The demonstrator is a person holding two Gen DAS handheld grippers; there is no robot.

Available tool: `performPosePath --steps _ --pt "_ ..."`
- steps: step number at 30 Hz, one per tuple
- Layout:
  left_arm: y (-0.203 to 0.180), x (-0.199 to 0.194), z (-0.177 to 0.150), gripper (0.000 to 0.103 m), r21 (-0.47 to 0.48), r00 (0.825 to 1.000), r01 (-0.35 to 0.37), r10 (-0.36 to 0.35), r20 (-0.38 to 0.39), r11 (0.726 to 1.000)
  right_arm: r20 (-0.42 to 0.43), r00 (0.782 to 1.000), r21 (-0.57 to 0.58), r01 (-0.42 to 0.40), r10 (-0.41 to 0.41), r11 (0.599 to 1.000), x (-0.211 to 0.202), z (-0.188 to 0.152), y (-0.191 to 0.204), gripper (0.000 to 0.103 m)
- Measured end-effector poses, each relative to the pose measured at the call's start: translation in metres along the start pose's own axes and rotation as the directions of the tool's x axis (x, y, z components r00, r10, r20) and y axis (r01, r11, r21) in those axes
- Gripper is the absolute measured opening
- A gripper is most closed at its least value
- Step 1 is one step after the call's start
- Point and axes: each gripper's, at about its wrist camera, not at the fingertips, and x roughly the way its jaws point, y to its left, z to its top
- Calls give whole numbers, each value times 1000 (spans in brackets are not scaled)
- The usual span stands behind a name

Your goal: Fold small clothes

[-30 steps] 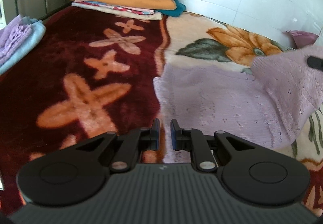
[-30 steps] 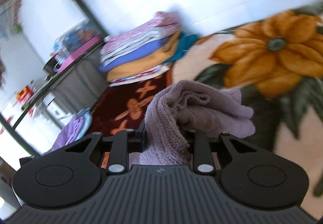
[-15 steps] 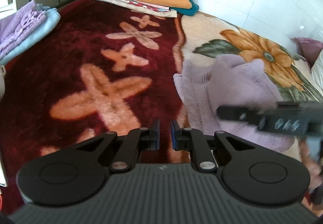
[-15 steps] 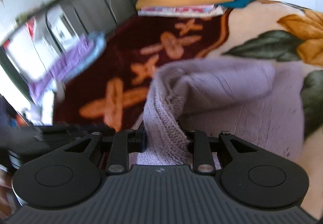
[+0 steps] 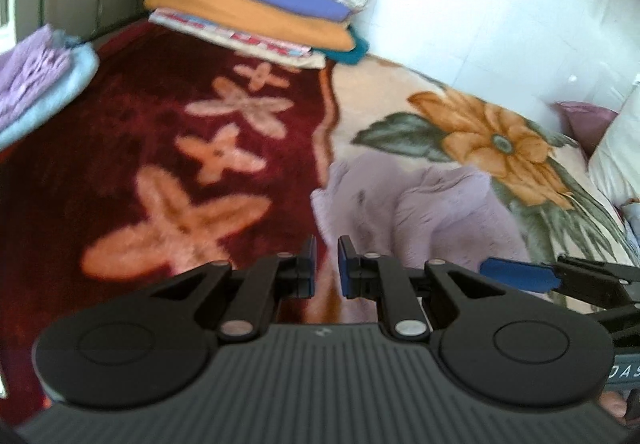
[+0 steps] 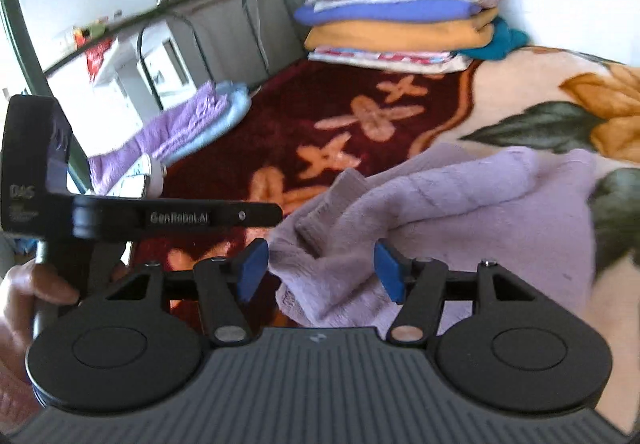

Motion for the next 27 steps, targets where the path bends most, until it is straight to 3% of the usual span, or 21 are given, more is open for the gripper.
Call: performPosePath --steps 5,12,15,16,22,27 --pt "-24 0 10 15 57 999 32 -32 5 998 63 993 128 87 -95 988 -30 -8 -40 77" --pt "-67 20 20 15 184 996 90 -84 -39 979 111 974 317 155 -199 936 -47 -19 -90 84" --pt "-84 35 21 51 242 996 78 -66 -58 967 102 971 355 168 -216 920 -48 -26 -102 85" --pt "-90 38 20 54 266 997 63 -50 -58 962 99 970 360 173 -222 917 -48 -28 -105 85" --pt "-119 65 14 54 406 997 29 4 -82 913 90 967 366 189 -237 911 -47 -41 -113 85" --pt "-119 91 13 54 390 995 45 -7 -99 920 80 968 391 188 -237 901 -44 -47 -117 85"
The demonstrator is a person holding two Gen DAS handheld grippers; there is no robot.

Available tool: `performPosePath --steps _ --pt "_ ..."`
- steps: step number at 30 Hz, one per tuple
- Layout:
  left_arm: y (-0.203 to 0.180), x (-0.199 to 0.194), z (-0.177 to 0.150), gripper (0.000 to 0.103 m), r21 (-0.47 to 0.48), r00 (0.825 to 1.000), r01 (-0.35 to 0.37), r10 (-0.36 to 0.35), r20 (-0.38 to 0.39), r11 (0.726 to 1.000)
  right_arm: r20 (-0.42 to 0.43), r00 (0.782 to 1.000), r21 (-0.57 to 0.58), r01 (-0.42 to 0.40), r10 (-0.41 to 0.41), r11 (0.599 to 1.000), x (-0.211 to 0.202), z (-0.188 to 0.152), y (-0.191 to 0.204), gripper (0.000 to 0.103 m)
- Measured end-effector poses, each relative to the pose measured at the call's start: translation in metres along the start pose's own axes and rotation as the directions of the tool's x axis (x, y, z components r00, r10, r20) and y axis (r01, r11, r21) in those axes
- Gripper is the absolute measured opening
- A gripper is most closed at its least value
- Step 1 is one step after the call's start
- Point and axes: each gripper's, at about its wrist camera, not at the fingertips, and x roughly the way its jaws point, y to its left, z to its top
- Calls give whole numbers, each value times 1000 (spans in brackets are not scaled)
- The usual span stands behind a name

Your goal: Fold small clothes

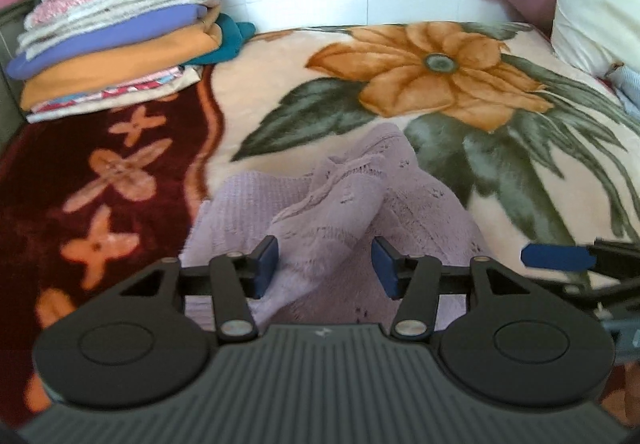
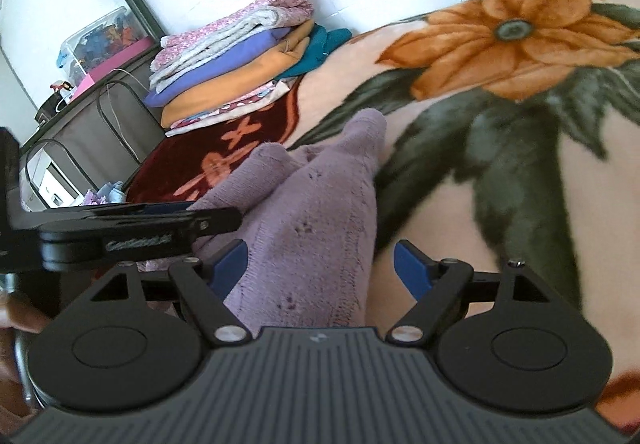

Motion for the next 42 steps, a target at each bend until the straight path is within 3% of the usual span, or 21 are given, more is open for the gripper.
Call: performPosePath --steps 2,3,4,8,12,15,20,26,29,34,37,42 --pt "2 8 -2 53 -16 1000 2 -2 17 1000 -3 1000 6 2 -2 1000 2 -1 -2 85" --pt "2 9 -3 41 -23 999 -1 2 33 1000 -6 1000 5 3 -3 1000 3 -1 -2 85" --pt "3 10 -4 15 -30 999 1 1 47 1000 -11 1000 3 5 -5 1000 5 -2 -2 85" --pt "18 -1 3 14 -91 994 -7 17 110 996 -31 1000 -7 -1 1 1000 12 -3 0 85" --pt "48 -21 14 14 -153 979 -77 103 174 985 -41 998 -25 -49 48 998 17 -4 12 85" --pt "76 -12 12 14 -205 981 -113 142 132 972 -32 998 -59 -47 46 997 19 -9 28 88" --pt "105 24 -9 14 -272 990 -128 137 14 954 -19 999 -161 -37 35 986 20 -18 51 89" --pt "106 22 -24 17 -294 993 -111 120 11 949 -29 999 -218 -21 15 976 23 -21 54 89" --pt "109 11 -22 26 -332 996 -82 87 2 940 -35 999 -190 -33 27 981 20 -16 46 90" --pt "112 -15 -29 63 -407 1000 9 1 26 913 -21 999 -77 -48 47 996 15 -4 24 94" --pt "107 -25 -39 66 -416 999 32 -27 17 909 -50 996 22 -67 68 998 18 3 9 95" --pt "102 -30 -61 66 -473 998 55 -67 -8 879 -112 986 163 -101 120 981 29 5 -13 95"
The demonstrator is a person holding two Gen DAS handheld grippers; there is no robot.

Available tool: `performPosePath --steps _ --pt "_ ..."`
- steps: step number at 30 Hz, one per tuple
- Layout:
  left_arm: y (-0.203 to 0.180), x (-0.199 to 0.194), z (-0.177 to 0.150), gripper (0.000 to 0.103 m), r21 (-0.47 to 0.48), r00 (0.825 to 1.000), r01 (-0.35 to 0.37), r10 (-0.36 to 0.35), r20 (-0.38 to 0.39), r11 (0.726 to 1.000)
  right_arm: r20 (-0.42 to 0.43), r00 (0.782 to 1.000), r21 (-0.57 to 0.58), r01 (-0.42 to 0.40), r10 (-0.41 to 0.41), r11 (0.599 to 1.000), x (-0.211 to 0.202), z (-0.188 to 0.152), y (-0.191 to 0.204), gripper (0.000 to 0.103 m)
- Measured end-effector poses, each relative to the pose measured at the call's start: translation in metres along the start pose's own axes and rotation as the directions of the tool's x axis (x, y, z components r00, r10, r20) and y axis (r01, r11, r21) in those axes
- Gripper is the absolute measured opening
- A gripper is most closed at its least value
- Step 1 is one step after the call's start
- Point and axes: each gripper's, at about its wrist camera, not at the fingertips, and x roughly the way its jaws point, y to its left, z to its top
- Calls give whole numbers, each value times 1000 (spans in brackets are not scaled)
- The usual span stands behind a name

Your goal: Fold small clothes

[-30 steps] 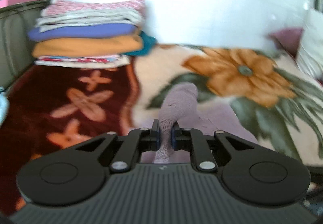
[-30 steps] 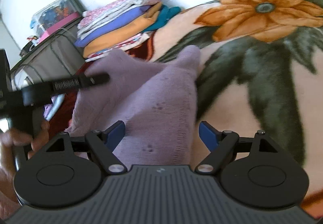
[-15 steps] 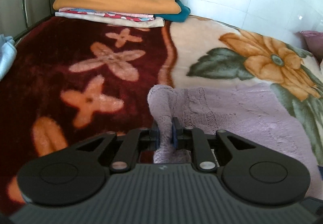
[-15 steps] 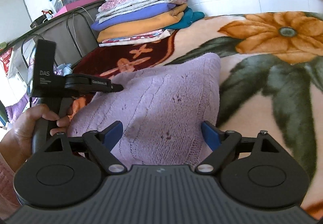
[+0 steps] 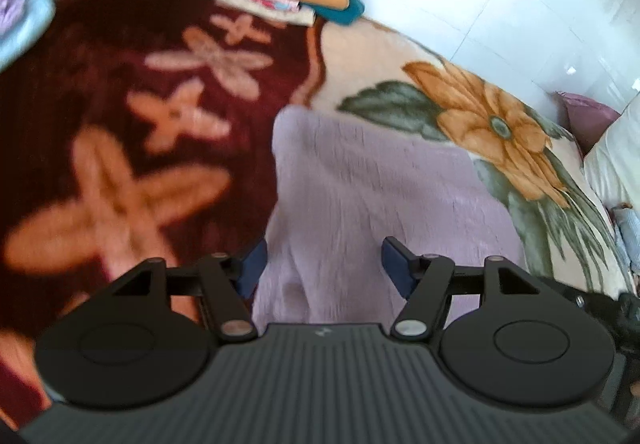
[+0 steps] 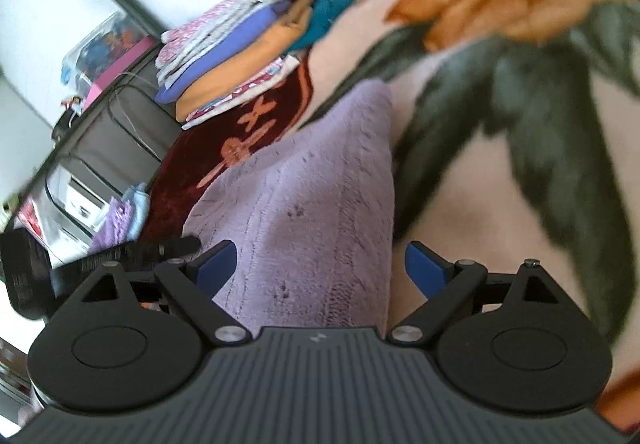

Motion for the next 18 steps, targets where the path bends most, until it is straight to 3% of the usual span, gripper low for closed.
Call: performPosePath --steps 7,18 --pt "7 7 -12 71 -44 999 34 -34 -12 998 -73 997 21 -19 21 1000 23 3 -10 96" --pt "29 22 -19 74 -185 986 160 -164 -7 970 -72 997 -140 -8 -3 990 55 0 8 102"
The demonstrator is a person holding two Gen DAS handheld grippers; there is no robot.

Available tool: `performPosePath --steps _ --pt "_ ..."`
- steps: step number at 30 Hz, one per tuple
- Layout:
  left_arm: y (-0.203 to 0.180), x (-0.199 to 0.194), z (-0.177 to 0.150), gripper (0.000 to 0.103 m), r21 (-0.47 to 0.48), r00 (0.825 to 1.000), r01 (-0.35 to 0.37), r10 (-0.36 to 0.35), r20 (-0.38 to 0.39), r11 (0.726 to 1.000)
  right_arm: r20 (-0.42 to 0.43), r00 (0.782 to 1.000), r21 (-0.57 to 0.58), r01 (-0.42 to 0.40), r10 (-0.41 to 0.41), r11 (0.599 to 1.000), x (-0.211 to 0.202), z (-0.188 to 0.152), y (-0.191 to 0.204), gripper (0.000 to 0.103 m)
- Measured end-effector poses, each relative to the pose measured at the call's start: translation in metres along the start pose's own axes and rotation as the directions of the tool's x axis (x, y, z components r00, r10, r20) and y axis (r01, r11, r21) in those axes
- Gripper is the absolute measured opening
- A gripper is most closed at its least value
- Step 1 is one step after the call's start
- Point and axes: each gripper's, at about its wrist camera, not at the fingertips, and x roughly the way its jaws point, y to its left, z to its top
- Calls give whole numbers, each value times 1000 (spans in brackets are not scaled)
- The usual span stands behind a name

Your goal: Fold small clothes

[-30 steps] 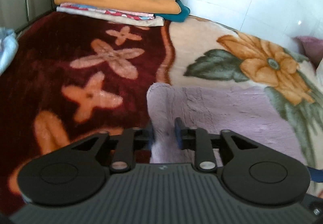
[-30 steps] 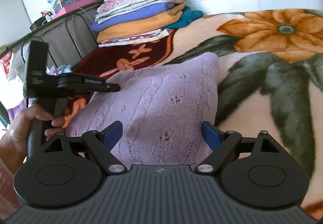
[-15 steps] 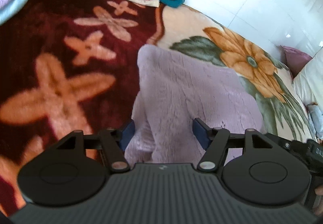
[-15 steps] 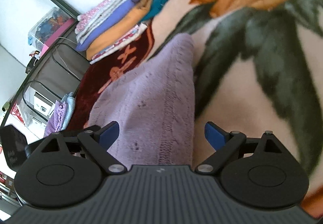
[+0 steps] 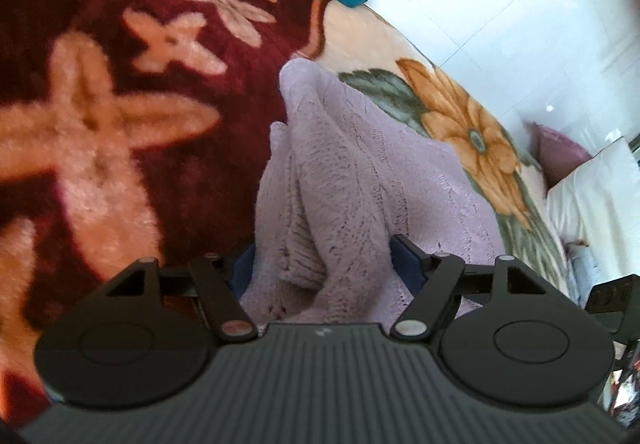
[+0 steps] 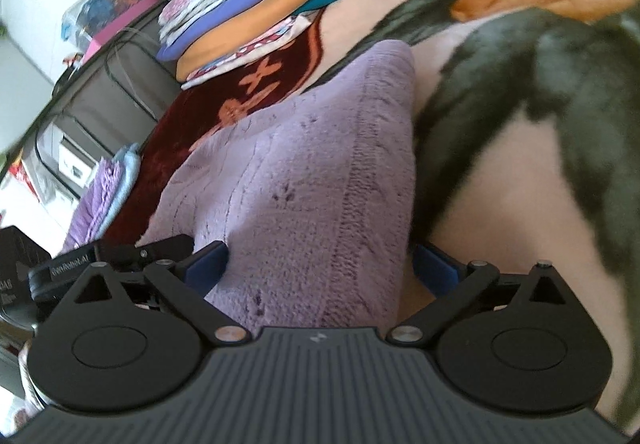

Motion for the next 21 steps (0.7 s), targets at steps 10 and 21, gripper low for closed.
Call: performPosePath --steps 10,21 --pt "-7 2 -1 43 -32 997 79 -79 11 996 47 999 -11 7 -7 1000 1 11 12 61" --pt "-51 -29 -15 42 17 988 157 -157 -15 987 68 997 27 -49 47 998 -67 17 17 56"
